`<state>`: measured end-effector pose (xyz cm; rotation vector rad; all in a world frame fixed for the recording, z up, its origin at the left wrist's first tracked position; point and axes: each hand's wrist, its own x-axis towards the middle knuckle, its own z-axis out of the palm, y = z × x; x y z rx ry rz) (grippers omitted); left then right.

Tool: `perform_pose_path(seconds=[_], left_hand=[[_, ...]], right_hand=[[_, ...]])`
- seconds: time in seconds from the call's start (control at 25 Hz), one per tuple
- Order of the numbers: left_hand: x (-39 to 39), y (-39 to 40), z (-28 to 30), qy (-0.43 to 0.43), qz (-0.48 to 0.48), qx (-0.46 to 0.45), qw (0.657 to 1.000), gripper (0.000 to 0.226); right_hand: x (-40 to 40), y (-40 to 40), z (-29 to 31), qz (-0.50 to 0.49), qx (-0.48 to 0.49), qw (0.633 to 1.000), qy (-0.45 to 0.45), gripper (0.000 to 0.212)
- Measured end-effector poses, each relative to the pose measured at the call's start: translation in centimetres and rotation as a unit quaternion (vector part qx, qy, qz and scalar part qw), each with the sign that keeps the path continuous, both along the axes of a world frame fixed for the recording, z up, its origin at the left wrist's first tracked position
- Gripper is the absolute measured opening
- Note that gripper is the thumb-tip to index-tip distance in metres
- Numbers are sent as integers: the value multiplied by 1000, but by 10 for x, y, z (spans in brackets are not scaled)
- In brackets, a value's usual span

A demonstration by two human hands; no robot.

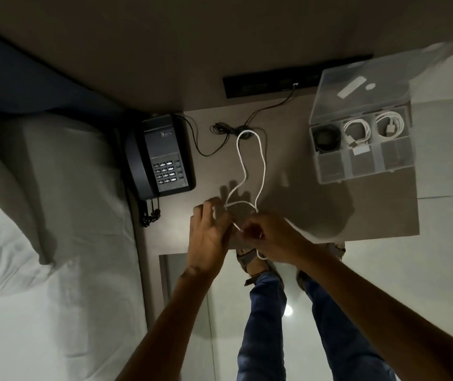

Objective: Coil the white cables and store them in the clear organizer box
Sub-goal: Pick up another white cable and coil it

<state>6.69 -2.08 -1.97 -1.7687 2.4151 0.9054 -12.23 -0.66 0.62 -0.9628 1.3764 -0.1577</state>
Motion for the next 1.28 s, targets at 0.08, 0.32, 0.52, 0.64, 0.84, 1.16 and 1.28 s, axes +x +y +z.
perform_pose_path(seconds=[0.08,0.32,0.52,0.64,0.84,1.16,1.28], left_hand=[[-4,1,39,66,-21,-31,997,23],[-43,4,179,335,84,257,903,35],[-64,53,281,288,73,211,931,15],[-62,60,365,288,69,152,943,16],[-44,7,491,366,82,47,926,40],[-110,42,540,411,13,131,902,56],[-111,72,540,357,1,116,927,45]], right_hand=[[-22,4,43,-28,99,986,-129,18],[-46,16,187,-262,257,697,-616,38],[-77,-14,314,-334,-2,710,-620,41],[-101,-9,375,-267,-293,900,-179,36],[-97,58,435,-56,-168,971,-161,28],[-104,67,553,-329,14,650,-685,35],[-124,52,566,-396,-170,769,-472,38]])
